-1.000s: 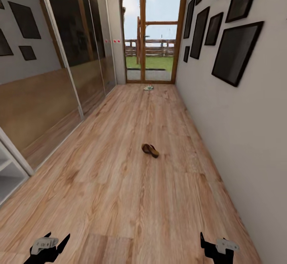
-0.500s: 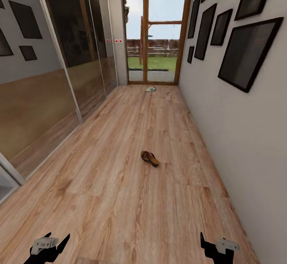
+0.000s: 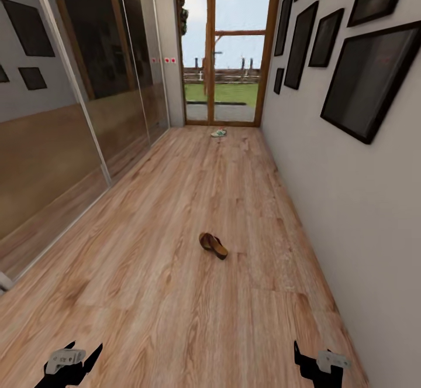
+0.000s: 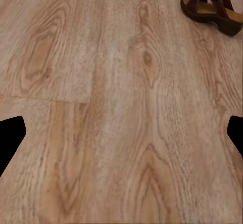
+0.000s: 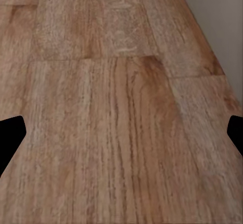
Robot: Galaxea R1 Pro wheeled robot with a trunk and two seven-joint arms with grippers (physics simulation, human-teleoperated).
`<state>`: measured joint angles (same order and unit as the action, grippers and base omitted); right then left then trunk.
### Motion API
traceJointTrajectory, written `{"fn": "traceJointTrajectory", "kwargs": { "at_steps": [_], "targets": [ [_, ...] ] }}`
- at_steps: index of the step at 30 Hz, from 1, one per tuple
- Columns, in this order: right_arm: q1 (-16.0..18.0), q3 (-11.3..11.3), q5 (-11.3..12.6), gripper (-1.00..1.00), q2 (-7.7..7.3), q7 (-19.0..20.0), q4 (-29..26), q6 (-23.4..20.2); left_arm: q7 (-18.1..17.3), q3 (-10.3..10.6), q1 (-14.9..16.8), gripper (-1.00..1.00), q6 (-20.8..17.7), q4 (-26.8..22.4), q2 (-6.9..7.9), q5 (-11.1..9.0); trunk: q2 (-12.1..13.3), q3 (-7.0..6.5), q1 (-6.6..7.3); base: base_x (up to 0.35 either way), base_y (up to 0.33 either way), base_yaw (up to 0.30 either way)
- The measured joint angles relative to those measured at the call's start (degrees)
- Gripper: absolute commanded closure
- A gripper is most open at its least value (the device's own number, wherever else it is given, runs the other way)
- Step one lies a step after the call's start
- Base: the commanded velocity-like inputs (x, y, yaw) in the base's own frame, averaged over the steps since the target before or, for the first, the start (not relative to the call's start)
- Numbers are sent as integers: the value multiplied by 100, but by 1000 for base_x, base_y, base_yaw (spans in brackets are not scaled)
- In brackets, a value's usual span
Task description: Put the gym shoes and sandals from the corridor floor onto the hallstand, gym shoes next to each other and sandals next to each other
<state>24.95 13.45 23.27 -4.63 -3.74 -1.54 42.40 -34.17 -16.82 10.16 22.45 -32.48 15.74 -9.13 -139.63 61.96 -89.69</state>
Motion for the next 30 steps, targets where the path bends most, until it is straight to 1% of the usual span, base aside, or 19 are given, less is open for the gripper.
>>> {"fn": "traceJointTrajectory", "kwargs": {
  "at_steps": [8,12,25,30],
  "targets": [
    [0,6,0,-100,6,0,-3,0,0,0,0,-100,0,0,0,0,0,0,0,285,-142,0],
    [0,4,0,-100,6,0,-3,0,0,0,0,-100,0,0,0,0,0,0,-1,197,-148,0],
    [0,3,0,-100,7,0,-4,-2,0,-10,-1,-100,-1,-2,2,-2,0,0,-3,32,-28,0],
    [0,3,0,-100,6,0,-3,0,0,-9,0,-100,0,0,2,-6,0,0,-2,106,-105,0]
  ]
}}
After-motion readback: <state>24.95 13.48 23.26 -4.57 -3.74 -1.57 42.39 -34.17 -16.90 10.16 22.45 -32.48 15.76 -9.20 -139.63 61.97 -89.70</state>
